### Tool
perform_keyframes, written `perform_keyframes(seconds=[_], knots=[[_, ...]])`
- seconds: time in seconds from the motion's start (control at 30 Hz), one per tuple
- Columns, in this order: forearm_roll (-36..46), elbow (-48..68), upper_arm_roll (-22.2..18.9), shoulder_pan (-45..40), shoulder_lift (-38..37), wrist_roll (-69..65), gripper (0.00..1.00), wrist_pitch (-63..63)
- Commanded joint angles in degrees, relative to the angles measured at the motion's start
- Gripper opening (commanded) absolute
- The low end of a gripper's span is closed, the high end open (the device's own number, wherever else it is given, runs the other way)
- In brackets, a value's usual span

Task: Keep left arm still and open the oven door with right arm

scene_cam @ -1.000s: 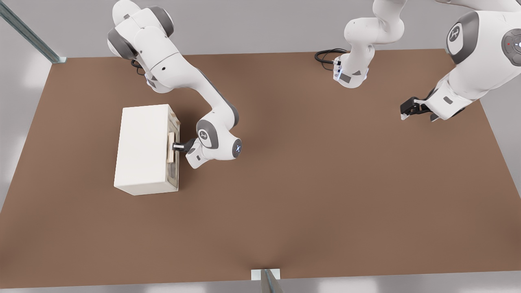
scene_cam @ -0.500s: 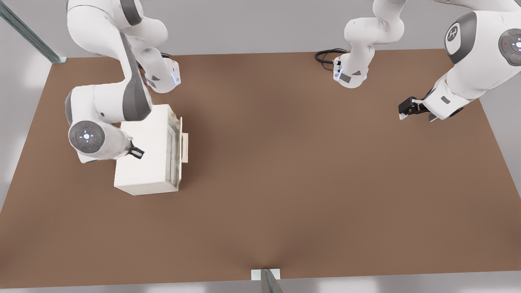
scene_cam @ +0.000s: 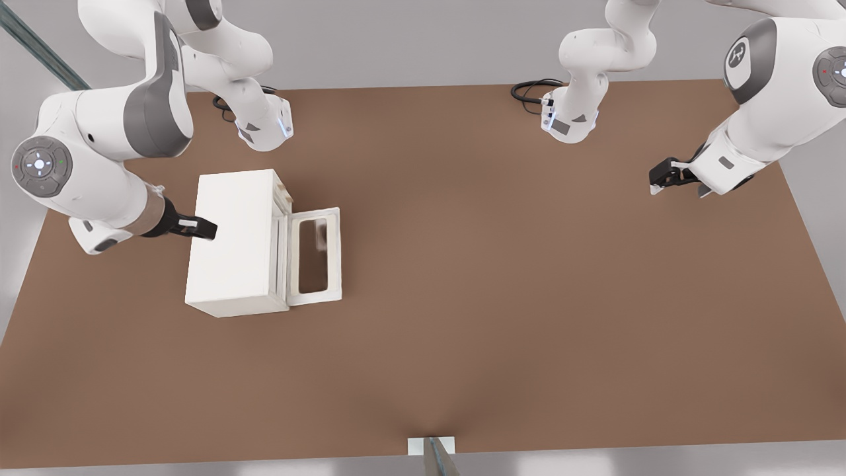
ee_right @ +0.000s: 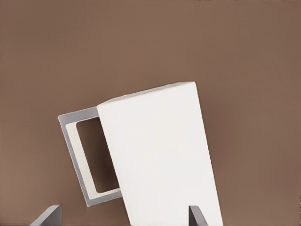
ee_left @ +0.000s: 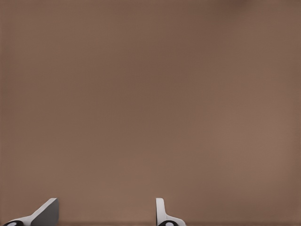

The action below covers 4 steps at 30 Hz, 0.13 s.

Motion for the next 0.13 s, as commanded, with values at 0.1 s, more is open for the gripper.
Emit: perform_keyframes(seconds=[0.1], knots=[[0.02, -0.33, -0.11, 0.0, 0.08, -16.03, 1.0, 0.21]])
